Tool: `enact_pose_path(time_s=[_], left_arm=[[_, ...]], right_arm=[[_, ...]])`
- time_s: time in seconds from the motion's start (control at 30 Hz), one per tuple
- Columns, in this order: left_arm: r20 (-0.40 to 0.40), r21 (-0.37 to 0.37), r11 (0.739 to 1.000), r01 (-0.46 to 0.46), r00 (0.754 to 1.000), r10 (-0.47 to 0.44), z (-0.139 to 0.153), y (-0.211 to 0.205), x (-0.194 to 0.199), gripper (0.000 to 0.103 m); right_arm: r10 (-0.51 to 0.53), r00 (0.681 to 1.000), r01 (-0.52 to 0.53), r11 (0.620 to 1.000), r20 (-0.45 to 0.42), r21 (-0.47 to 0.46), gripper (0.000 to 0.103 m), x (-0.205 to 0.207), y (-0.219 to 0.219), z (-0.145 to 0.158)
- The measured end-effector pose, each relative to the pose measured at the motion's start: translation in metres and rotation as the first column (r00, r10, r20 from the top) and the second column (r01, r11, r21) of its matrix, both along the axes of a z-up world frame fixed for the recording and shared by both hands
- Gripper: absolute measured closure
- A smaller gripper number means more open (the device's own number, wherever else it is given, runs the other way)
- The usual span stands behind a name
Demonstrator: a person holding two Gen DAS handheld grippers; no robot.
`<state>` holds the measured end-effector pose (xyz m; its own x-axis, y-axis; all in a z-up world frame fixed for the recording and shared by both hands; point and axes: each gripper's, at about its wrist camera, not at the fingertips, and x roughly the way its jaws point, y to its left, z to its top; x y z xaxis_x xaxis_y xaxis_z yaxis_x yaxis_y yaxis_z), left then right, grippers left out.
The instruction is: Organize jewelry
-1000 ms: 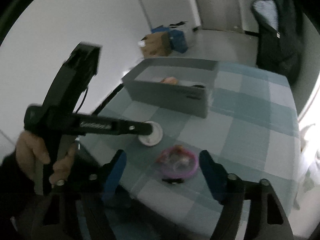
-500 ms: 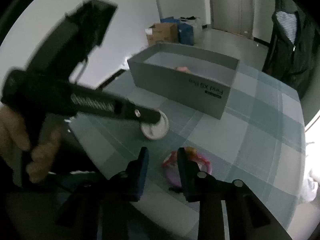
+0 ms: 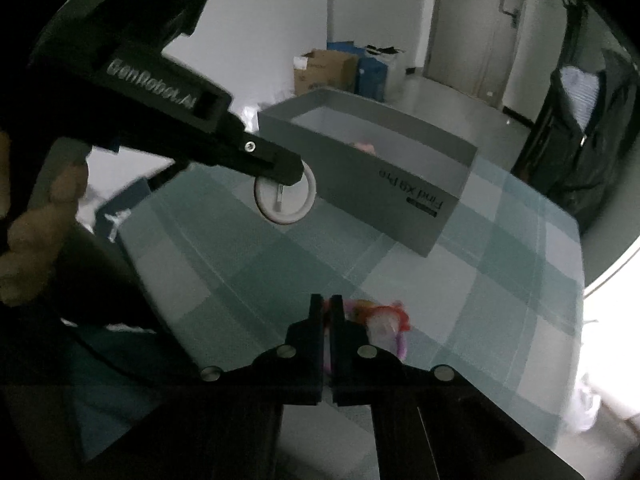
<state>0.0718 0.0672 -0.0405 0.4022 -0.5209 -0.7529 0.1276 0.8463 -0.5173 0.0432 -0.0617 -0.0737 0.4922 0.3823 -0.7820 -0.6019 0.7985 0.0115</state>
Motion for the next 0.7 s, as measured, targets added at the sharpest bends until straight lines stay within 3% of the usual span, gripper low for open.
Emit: enact_pose_path(time_s=[0.23,0.47,0.7], left_arm=[[0.023,-0.033,0.999,-0.013,1.000,0.013,0.007,0.005,0.002,0.100],[0.049,-0.066,0.998,-0.012,0.999,0.015,0.016,0.006,0.004,0.100],[0.069,-0.113,0.994,-0.004,0.998,0.012,0.025,0.008,0.008,0.100]], right_arm=[[-0.058,0.995,0.069,0.985,-0.078,0.155,0.102,0.015,-0.017,0.009],[-0.115,0.984,0.156,0.932,-0.139,0.328,0.102,0.031,-0.039,0.026],[-0.146,0.973,0.211,0.881,-0.180,0.423,0.102,0.045,-0.051,0.035]])
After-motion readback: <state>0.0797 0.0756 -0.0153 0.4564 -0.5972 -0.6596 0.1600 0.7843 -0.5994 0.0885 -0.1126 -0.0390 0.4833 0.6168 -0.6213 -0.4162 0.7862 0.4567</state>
